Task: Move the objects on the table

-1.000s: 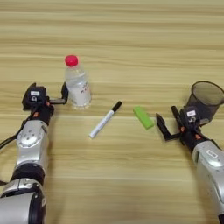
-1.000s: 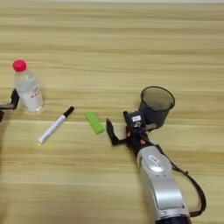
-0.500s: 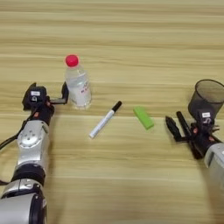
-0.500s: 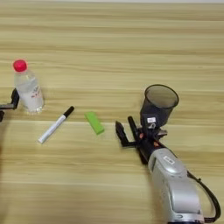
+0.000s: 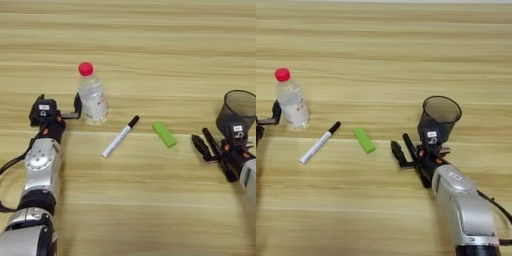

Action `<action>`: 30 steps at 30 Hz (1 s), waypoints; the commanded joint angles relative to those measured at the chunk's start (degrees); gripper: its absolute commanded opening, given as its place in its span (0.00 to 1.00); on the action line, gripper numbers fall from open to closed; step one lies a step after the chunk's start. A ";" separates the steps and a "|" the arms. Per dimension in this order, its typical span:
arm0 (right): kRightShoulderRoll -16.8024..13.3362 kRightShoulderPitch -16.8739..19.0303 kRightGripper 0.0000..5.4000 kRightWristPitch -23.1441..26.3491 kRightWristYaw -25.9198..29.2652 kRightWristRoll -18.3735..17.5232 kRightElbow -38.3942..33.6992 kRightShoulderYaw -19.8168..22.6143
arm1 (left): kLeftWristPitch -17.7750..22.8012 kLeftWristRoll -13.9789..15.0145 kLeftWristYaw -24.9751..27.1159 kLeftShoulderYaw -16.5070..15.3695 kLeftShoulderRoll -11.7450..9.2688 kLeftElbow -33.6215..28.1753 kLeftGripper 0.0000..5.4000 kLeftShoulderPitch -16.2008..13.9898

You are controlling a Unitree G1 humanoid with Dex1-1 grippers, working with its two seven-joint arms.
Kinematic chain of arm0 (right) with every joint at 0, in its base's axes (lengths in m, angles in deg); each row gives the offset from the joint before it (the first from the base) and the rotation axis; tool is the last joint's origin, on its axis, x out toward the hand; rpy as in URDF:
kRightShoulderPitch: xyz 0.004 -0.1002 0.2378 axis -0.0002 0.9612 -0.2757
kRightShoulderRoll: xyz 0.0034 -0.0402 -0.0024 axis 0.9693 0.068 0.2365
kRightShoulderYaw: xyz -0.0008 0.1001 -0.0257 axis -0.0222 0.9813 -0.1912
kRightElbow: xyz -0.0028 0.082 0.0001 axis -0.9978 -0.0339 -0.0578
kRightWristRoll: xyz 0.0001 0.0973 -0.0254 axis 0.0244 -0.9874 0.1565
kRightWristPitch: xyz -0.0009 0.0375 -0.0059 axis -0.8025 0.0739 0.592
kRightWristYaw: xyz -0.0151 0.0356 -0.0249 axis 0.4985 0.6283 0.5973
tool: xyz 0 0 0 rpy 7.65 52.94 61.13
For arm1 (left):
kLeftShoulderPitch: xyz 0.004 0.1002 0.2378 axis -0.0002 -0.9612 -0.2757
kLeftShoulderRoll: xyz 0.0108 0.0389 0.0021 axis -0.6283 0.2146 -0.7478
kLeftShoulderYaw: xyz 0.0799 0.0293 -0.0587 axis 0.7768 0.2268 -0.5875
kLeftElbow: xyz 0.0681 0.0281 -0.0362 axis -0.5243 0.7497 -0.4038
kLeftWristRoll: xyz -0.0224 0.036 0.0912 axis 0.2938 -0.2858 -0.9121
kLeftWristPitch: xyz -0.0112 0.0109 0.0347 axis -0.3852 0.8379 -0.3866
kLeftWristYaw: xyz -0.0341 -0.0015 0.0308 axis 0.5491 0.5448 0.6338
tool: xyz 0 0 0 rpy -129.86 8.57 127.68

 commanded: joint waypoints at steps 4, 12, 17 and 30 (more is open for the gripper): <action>-3.33 -1.46 1.00 12.01 0.47 -3.24 -4.77 2.40 | 1.68 -0.73 -1.76 1.35 1.83 -4.70 1.00 -2.08; -5.21 -0.91 1.00 15.81 1.62 -3.94 -7.13 1.36 | 2.88 -1.09 -3.04 2.10 2.80 -8.04 1.00 -3.43; -6.21 -0.73 1.00 16.28 2.07 -3.50 -7.12 0.64 | 3.47 -1.14 -3.51 2.45 3.03 -9.22 1.00 -3.91; -7.93 0.81 0.84 14.82 2.87 -2.01 -5.29 -1.20 | 4.03 -1.26 -4.08 2.57 3.06 -10.01 1.00 -4.20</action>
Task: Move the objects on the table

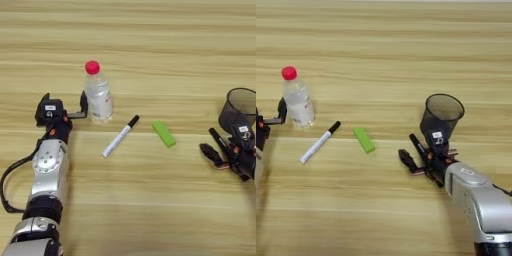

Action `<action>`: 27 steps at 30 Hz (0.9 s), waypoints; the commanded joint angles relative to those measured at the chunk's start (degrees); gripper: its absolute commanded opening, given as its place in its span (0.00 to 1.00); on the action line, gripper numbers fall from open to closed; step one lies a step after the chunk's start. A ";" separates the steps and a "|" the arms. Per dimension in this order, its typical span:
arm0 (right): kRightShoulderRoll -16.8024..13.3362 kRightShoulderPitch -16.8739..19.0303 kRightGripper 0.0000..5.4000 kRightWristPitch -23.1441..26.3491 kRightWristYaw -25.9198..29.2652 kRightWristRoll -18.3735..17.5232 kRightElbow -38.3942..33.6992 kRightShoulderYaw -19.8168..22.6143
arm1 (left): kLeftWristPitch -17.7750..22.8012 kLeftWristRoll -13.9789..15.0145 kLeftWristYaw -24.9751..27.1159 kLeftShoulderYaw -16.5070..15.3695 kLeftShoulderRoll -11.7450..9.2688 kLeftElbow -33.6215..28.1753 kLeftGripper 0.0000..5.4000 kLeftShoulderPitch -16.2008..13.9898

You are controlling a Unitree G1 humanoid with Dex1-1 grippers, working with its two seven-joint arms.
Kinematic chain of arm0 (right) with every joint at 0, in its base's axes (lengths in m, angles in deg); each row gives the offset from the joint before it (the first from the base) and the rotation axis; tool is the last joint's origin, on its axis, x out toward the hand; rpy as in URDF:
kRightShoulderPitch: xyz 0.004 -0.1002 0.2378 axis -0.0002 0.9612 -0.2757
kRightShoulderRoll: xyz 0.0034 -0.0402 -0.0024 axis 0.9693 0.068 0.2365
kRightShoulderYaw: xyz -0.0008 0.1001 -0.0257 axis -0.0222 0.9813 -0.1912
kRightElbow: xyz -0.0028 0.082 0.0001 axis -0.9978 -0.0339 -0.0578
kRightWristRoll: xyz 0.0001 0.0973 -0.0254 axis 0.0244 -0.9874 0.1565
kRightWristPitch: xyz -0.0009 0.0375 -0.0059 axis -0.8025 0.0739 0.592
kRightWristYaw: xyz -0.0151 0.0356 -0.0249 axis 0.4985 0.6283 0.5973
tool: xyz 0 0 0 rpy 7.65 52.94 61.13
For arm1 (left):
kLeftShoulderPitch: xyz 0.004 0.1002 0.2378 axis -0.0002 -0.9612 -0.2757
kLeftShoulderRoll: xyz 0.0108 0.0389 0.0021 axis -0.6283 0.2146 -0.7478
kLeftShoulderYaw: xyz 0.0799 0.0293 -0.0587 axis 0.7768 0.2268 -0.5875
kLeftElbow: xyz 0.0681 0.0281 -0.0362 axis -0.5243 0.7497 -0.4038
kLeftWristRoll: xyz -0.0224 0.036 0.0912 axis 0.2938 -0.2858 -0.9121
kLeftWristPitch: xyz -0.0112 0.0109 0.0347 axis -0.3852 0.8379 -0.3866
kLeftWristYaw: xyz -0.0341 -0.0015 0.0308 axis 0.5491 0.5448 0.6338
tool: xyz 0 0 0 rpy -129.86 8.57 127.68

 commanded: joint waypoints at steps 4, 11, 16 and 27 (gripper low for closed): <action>-0.30 1.54 0.75 0.21 0.33 0.28 1.19 -0.82 | 1.06 -0.53 -0.72 0.17 0.18 -0.46 1.00 -0.29; -0.42 1.84 0.59 -0.14 0.38 0.19 0.53 -0.82 | 0.89 -2.55 -3.20 0.04 -0.74 0.90 1.00 0.09; -0.43 1.98 0.46 -0.48 0.47 0.18 0.14 -0.92 | 0.98 -3.03 -4.20 -0.08 -0.89 1.79 1.00 0.43; 0.24 2.12 0.24 -0.78 0.21 -0.87 -2.20 -0.07 | 0.70 -2.74 -4.33 -0.16 -0.97 2.32 1.00 0.65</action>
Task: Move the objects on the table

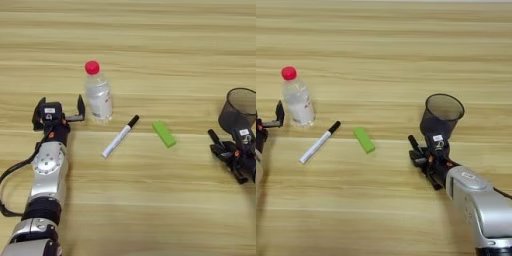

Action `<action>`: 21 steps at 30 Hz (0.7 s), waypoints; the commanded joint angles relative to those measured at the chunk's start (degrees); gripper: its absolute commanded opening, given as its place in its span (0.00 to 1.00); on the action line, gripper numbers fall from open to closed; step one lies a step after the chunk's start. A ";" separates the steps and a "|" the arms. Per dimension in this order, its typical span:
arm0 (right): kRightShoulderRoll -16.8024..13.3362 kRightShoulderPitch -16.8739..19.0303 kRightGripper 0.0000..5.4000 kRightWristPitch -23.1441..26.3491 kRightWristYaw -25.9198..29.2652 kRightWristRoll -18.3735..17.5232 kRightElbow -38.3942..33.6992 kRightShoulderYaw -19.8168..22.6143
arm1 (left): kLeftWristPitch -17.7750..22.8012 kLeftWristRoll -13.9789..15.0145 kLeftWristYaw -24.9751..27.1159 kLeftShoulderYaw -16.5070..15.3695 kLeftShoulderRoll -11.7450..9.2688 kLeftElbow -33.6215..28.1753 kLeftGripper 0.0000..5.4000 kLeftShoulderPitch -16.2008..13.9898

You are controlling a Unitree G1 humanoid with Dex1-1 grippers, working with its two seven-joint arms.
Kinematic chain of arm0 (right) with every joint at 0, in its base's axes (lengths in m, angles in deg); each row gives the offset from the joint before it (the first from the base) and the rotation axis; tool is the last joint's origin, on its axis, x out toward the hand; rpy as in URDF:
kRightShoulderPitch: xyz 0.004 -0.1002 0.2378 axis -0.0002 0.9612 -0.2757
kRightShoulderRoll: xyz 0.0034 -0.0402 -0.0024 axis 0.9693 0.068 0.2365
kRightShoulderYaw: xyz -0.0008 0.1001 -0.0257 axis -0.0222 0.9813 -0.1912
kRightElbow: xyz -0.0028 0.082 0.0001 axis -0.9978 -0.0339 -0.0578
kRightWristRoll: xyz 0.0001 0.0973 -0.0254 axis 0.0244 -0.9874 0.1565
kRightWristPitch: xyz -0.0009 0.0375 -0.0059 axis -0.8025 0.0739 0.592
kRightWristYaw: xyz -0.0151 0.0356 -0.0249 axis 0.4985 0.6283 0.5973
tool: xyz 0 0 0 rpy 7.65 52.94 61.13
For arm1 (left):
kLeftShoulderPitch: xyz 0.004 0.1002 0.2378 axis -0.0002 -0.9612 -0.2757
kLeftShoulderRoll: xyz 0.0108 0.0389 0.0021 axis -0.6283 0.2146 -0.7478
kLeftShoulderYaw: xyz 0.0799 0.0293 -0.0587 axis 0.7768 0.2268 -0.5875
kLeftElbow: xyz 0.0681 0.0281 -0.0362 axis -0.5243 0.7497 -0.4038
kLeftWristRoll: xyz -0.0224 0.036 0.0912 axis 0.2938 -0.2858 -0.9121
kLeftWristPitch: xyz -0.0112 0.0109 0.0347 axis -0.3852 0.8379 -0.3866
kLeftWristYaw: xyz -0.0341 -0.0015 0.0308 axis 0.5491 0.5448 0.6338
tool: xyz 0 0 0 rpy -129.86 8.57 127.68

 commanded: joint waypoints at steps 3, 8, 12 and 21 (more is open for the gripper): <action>0.95 0.26 0.17 1.24 0.17 -2.07 -3.45 1.04 | 0.65 -0.22 -0.29 -0.13 -0.46 0.41 1.00 0.67; 1.20 -0.15 0.17 1.84 -0.16 -3.96 -7.18 2.33 | 0.68 -0.28 -0.31 -0.08 -0.44 0.41 1.00 0.70; 1.22 -0.17 0.17 1.84 -0.30 -4.75 -8.65 2.64 | 0.65 -0.37 -0.36 -0.02 -0.42 0.60 1.00 0.81; 1.42 -5.89 0.17 0.68 -2.11 -9.61 -15.79 10.39 | 0.39 -0.49 -0.44 0.07 -0.36 1.11 1.00 0.99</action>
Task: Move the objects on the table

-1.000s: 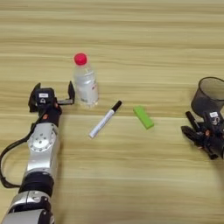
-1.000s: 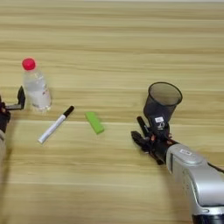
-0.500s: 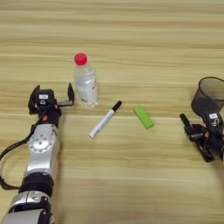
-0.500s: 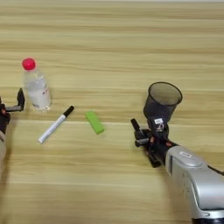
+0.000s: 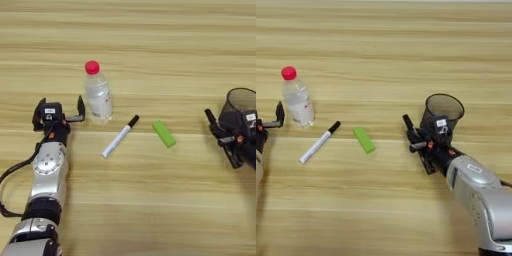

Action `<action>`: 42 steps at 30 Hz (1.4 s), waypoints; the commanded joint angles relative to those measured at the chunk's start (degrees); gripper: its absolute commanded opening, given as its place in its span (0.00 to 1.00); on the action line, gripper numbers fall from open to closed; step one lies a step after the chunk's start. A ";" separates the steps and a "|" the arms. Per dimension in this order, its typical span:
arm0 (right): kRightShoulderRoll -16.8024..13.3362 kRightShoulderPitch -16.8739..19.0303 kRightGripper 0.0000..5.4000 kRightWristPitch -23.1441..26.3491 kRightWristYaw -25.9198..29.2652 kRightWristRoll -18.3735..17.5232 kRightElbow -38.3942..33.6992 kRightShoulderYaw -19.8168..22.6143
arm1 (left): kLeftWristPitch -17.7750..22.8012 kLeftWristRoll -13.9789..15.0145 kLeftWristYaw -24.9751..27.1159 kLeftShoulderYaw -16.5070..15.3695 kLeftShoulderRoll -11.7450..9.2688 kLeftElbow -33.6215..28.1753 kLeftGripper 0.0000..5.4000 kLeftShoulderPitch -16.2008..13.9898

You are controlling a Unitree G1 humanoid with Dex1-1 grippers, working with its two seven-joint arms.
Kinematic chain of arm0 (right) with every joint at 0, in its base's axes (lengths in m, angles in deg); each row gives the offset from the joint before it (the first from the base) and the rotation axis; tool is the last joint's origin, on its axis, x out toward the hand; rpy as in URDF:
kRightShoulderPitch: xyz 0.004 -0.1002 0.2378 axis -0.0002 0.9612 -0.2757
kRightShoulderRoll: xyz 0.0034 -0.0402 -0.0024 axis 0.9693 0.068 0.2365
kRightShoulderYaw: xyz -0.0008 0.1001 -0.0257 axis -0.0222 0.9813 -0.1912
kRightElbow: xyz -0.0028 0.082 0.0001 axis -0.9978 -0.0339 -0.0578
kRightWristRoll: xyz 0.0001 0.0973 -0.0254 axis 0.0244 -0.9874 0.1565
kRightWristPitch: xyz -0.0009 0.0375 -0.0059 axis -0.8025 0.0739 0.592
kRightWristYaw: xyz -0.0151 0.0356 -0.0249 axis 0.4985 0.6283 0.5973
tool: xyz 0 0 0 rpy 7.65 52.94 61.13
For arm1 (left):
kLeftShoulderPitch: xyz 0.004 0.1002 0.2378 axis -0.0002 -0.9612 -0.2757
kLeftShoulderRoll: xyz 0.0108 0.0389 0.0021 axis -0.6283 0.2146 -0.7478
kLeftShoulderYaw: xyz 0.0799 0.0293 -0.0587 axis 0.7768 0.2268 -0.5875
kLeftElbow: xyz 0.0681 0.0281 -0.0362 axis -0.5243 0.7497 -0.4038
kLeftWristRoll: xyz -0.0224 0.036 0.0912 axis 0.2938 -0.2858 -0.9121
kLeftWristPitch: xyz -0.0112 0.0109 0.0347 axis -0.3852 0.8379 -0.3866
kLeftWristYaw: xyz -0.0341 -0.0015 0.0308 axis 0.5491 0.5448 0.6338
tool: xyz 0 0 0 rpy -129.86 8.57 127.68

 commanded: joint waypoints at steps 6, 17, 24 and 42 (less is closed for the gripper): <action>-1.95 -5.72 0.17 -0.39 -1.72 -6.48 -4.92 12.58 | 0.41 -0.56 -0.58 0.16 -0.20 0.34 1.00 0.77; -4.45 -5.68 0.17 -4.86 -4.86 -5.06 2.65 21.17 | 0.37 -0.51 -0.62 0.27 -0.15 0.23 1.00 0.72; -4.22 -4.71 0.17 -13.74 -3.86 0.34 18.66 18.84 | 0.34 -0.49 -0.56 0.30 -0.12 0.19 1.00 0.71; -6.37 -9.91 0.17 -27.51 1.07 8.85 49.22 11.05 | 0.46 -0.57 -0.76 0.45 0.13 -0.36 1.00 0.45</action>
